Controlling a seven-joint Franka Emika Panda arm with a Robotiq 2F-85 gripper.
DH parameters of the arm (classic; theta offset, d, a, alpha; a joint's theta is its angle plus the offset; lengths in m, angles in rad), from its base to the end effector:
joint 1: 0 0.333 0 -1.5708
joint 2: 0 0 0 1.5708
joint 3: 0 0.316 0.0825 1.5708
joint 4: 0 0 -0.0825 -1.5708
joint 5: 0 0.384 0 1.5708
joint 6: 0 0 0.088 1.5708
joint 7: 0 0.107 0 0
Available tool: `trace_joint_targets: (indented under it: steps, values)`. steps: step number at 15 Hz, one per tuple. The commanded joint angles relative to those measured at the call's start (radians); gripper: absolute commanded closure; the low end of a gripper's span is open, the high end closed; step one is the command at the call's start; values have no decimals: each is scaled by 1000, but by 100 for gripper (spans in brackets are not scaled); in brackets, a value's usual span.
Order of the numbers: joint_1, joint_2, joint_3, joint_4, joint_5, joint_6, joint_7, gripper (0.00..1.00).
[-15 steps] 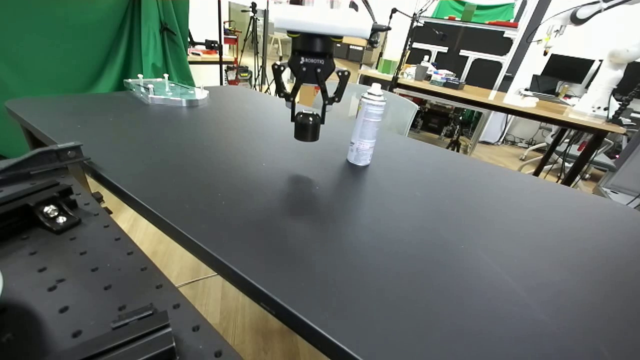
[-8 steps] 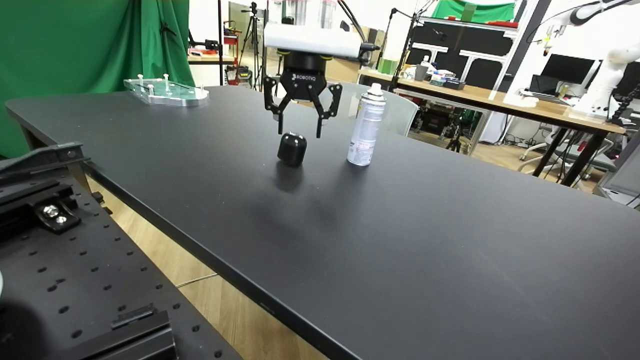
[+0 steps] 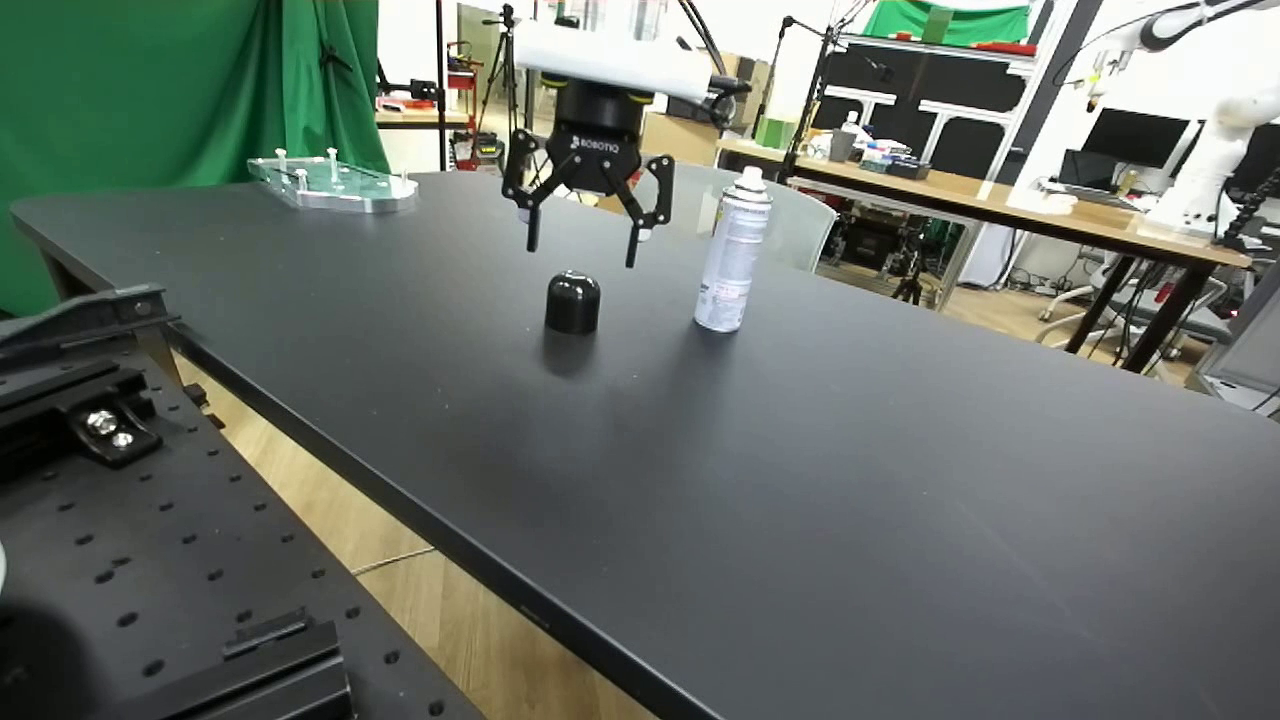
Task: Take the top off the bottle
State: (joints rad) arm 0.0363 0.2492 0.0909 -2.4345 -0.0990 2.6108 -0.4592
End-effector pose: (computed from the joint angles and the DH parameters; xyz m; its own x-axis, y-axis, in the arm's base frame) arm 0.4773 0.0649 0.1983 0.7804 0.6209 -0.0739 0.6218 -0.7831 -0.0126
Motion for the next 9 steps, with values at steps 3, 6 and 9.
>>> trace_joint_targets:
  steps: [3,6,9]
  values:
    - [-37,-166,36,-21,116,-237,-121,0]
    - [-29,-238,17,-24,127,-342,-177,0]
    - [-23,-293,-5,-25,141,-428,-216,0]
